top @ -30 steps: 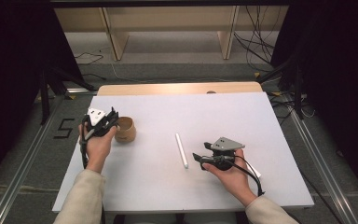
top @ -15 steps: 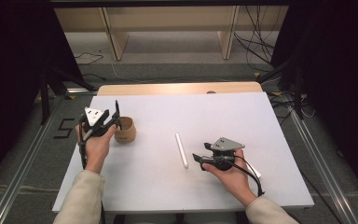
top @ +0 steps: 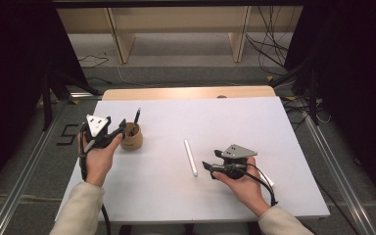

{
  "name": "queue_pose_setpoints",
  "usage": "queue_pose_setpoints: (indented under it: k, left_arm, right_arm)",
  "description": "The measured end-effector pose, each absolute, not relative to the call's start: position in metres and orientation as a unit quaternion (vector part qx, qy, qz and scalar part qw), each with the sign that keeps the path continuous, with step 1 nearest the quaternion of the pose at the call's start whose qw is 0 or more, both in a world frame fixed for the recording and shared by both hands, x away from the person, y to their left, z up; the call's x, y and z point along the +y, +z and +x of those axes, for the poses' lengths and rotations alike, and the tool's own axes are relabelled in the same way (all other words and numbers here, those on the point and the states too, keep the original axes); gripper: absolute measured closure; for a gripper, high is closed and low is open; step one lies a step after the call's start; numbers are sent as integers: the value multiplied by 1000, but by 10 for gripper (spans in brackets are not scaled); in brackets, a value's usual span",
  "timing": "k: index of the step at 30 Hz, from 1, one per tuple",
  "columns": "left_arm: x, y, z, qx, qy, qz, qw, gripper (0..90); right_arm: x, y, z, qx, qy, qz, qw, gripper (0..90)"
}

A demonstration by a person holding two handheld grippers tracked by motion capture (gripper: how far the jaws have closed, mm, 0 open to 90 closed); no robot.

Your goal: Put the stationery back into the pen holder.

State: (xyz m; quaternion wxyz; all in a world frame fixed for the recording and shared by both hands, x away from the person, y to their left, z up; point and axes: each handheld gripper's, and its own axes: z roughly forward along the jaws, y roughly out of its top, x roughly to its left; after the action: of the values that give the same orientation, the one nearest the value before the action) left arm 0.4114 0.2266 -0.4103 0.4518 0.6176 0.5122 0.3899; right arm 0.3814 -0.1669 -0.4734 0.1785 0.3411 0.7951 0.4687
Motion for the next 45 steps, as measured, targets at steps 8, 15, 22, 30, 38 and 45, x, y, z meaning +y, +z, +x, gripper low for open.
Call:
queue_pose_setpoints:
  k: [8,15,22,30,38,45]
  left_arm:
    - [215,-427,385,493,333,660,459,398]
    - [205,-439,361,472,308,679,470,369]
    - [200,-450,345,459,291,693,475,346]
    - [192,-462,336,449,271,712,467,347]
    - [189,-467,338,451,258,716,466,349]
    - [185,-471,340,454,251,720,461,350]
  right_arm:
    - [-166,-474,381,796,468,338,180,368]
    - [-168,-471,382,797,465,339,184,385]
    - [-172,-469,384,797,461,345,183,397]
    - [-167,-466,387,815,430,358,148,410]
    - [-159,-464,391,834,393,360,140,396]
    - [-154,-462,394,834,383,373,136,461]
